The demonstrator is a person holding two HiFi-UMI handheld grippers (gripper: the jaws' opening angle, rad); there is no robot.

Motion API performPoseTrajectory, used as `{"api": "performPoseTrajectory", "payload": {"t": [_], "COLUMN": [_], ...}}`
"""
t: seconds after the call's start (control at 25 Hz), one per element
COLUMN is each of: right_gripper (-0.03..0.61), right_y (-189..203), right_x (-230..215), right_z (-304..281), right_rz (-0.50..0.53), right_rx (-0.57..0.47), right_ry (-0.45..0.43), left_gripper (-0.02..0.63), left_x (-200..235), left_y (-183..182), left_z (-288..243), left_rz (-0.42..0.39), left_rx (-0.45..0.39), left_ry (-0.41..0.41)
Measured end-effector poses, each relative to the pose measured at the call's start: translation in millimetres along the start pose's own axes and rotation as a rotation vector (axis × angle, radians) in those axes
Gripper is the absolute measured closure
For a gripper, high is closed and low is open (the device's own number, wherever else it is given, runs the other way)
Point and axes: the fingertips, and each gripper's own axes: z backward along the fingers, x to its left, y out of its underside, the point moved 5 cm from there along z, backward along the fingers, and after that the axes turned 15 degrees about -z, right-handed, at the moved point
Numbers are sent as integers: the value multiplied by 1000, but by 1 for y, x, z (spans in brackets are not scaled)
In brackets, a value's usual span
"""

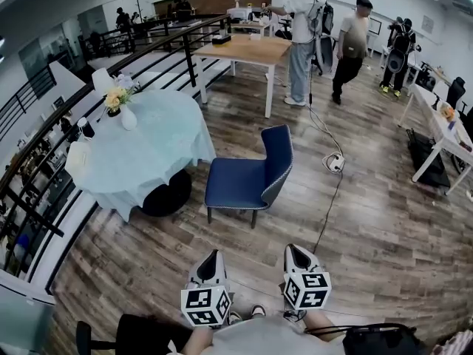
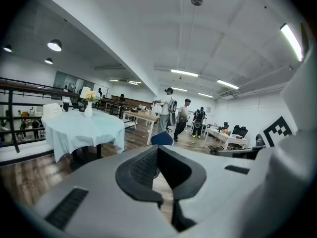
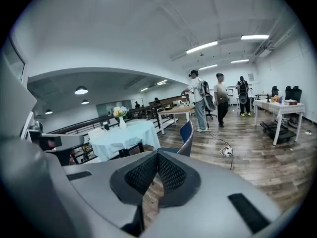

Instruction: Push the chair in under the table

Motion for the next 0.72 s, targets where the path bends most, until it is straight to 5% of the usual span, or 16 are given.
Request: {"api": "performPoseTrajectory", "payload": {"t": [0.72], "right_gripper": [561], "right_y": [-34], "right_x": [-54], "right_z": [-22], "right_rz": [15], "right_rx": [7], "right_ry": [3], "left_gripper": [609], "left_x": [-50], "left_y": [-13], "left_z": [-64], "left_rz": [-9], "left_rx": [31], "left_ry": [49]}}
